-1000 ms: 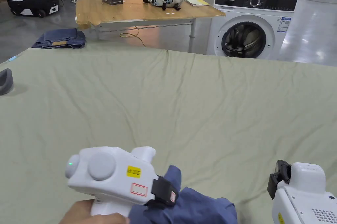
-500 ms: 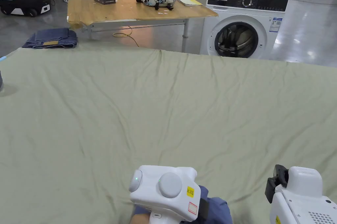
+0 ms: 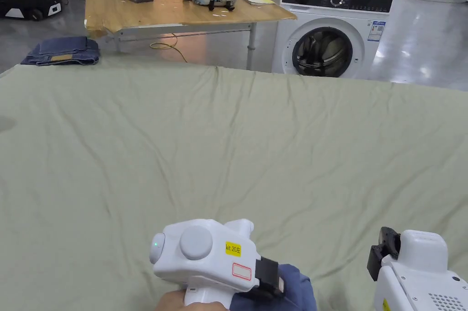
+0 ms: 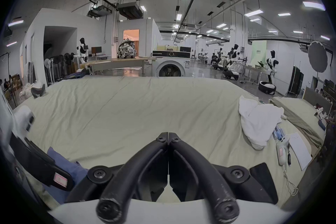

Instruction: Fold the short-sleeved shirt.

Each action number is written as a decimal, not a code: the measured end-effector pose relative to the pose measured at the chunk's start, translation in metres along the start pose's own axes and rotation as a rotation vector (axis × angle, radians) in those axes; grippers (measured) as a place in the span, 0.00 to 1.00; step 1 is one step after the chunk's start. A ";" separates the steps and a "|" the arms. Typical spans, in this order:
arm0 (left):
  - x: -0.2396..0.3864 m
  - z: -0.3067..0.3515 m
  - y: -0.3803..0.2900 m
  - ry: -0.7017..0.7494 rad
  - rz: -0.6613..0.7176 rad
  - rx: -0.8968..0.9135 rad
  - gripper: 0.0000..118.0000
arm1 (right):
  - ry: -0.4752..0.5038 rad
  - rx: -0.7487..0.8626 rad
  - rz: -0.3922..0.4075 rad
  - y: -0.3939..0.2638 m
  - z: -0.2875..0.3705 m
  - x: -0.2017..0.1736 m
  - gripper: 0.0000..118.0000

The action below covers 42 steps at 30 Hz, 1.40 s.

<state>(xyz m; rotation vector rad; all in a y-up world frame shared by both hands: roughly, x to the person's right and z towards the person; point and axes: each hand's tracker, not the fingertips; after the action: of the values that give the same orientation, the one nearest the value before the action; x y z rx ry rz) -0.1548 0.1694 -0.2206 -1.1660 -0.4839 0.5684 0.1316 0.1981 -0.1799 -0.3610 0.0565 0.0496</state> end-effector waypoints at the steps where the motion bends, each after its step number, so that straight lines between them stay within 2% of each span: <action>1: -0.006 -0.013 -0.002 -0.018 0.031 -0.033 0.07 | 0.000 -0.002 0.001 0.000 0.000 0.000 0.00; 4: -0.017 -0.043 -0.008 -0.072 0.099 -0.069 0.04 | -0.001 -0.003 0.001 -0.001 0.000 0.000 0.00; 11: -0.023 -0.069 -0.015 -0.114 0.117 -0.036 0.00 | -0.003 -0.009 -0.004 -0.004 -0.003 0.001 0.00; 16: -0.013 -0.050 -0.013 -0.091 0.048 -0.016 0.00 | 0.006 0.000 -0.011 -0.003 -0.004 -0.003 0.00; 20: -0.005 -0.002 -0.008 -0.069 -0.062 0.147 0.00 | 0.009 0.025 -0.017 0.003 -0.004 -0.008 0.00; 22: -0.010 0.026 -0.003 -0.016 -0.111 0.272 0.00 | 0.012 0.040 -0.019 0.007 -0.005 -0.011 0.00; 27: -0.003 0.092 -0.010 0.264 -0.280 0.606 0.00 | 0.007 0.088 -0.026 0.018 -0.007 -0.020 0.00; 33: -0.009 0.125 -0.026 0.596 -0.381 0.906 0.00 | 0.014 0.148 -0.029 0.035 -0.006 -0.030 0.00; 36: -0.007 0.137 -0.036 0.696 -0.407 1.048 0.00 | 0.020 0.178 -0.024 0.041 -0.004 -0.034 0.00; 39: -0.010 0.143 -0.039 0.758 -0.393 1.112 0.00 | 0.022 0.204 -0.017 0.047 -0.002 -0.037 0.00; 42: -0.014 0.151 -0.040 0.757 -0.378 1.141 0.00 | 0.015 0.225 -0.016 0.052 0.000 -0.038 0.00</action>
<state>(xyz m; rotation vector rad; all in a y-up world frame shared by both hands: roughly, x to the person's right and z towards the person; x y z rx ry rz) -0.2530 0.2559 -0.1347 -0.1142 0.2857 -0.0097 0.0902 0.2453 -0.1958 -0.1366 0.0728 0.0243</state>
